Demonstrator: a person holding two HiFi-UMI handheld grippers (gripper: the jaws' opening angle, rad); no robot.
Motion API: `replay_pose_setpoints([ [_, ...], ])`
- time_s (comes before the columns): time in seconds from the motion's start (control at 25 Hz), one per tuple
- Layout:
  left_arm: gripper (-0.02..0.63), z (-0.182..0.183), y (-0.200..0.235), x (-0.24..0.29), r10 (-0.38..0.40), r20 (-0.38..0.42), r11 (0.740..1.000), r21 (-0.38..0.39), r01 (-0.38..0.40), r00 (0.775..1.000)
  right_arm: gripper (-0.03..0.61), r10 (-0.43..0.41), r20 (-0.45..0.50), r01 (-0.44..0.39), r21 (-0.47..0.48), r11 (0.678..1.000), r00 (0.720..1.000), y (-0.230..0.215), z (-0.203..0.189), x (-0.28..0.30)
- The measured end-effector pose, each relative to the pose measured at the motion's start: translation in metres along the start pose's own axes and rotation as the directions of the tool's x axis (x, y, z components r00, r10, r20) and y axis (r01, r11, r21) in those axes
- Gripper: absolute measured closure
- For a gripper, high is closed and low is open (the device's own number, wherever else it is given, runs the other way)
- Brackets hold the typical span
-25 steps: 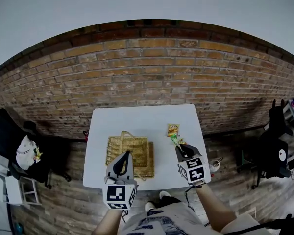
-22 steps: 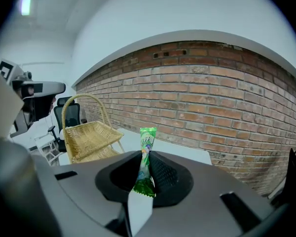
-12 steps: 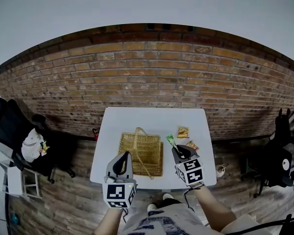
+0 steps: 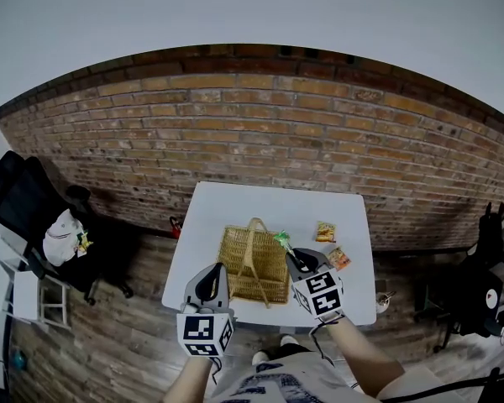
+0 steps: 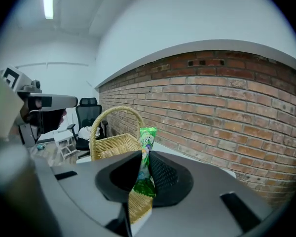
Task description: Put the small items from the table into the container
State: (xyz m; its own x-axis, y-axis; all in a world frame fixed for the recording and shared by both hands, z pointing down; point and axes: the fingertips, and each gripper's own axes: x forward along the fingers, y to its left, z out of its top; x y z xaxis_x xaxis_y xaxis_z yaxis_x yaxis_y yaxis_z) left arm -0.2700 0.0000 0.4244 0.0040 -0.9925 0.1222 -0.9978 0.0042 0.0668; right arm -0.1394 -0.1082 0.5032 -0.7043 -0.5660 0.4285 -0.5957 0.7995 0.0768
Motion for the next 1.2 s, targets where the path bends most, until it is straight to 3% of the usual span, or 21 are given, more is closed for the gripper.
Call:
replay_pose_setpoints([
  [0.6,0.565,-0.010,0.032,-0.009,0.068,-0.002,0.997,-0.047,-0.068,0.998,0.514,0.124,-0.078,-0.131,-0.094,0.987,0.989,0.039,0.012,0.045],
  [1.2,0.565,-0.011,0.055,0.004,0.125,-0.001,0.990,-0.064,-0.125,0.992,0.514,0.232,-0.195,-0.259,-0.130,0.957,0.953,0.048,0.009,0.090],
])
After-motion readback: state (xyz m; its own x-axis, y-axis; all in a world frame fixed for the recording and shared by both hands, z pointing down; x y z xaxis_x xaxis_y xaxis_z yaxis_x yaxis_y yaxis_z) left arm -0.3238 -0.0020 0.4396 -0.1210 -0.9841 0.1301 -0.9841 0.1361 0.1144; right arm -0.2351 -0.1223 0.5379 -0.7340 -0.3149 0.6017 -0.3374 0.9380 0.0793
